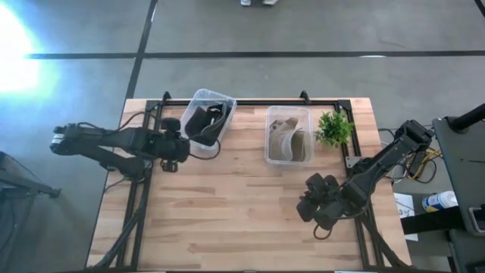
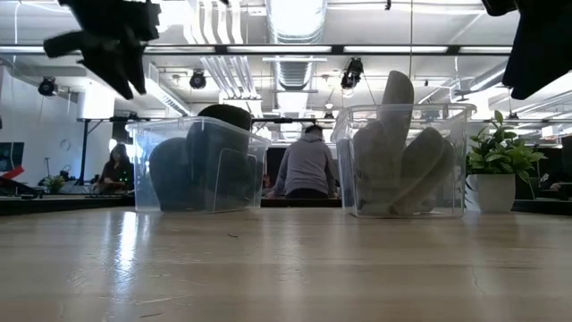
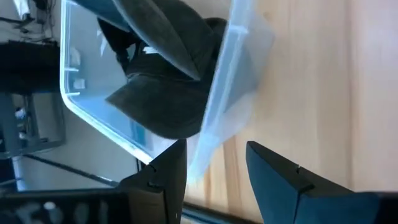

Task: Pick & Place hat
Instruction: Adjust the transparent bins

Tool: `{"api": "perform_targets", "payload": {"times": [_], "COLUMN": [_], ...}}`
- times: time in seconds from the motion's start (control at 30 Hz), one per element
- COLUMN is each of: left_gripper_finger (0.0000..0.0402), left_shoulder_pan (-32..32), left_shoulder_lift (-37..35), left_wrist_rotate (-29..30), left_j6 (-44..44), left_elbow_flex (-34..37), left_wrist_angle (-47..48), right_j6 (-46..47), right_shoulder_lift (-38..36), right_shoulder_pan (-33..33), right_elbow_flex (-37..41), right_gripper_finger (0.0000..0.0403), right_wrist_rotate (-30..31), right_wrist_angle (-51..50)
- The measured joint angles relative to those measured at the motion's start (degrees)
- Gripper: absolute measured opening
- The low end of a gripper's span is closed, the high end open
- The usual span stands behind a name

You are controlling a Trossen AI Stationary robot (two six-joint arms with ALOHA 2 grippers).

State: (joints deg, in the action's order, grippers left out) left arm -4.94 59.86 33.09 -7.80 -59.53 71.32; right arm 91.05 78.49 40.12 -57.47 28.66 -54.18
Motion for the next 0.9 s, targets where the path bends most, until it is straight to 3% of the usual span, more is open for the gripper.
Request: {"api": "perform_targets", "payload": {"times": [0.13, 0.27, 0.53, 0.63, 0.9], "left_gripper_finger": [0.0158, 0.0158, 0.0158, 0.0157, 0.0106], "left_shoulder_pan": [3.57, 6.88, 11.01, 11.76, 12.09], "left_shoulder_lift": [0.74, 2.78, 7.14, 8.66, 13.61], "left_wrist_rotate": [-4.47, -5.06, -5.39, -9.25, -13.69], "left_j6": [-4.73, -7.80, -11.73, -12.60, -15.24], "left_elbow_flex": [3.55, 6.15, 5.99, 5.95, 5.93], "left_wrist_angle": [-6.33, -11.55, -17.03, -17.47, -20.24], "right_j6": [0.01, 0.33, 1.54, 1.52, 2.17], "right_shoulder_lift": [0.01, 0.01, 0.01, 0.01, 0.01], "right_shoulder_pan": [0.00, 0.00, 0.00, 0.00, -0.04], "right_elbow_flex": [0.01, 0.04, 0.02, 0.02, 0.00], "right_gripper_finger": [0.0125, 0.0125, 0.0125, 0.0125, 0.0125], "right_wrist_rotate": [0.01, -0.01, -0.06, -0.10, 1.15], "right_wrist_angle": [0.03, 0.59, 1.31, 1.87, 1.94]}}
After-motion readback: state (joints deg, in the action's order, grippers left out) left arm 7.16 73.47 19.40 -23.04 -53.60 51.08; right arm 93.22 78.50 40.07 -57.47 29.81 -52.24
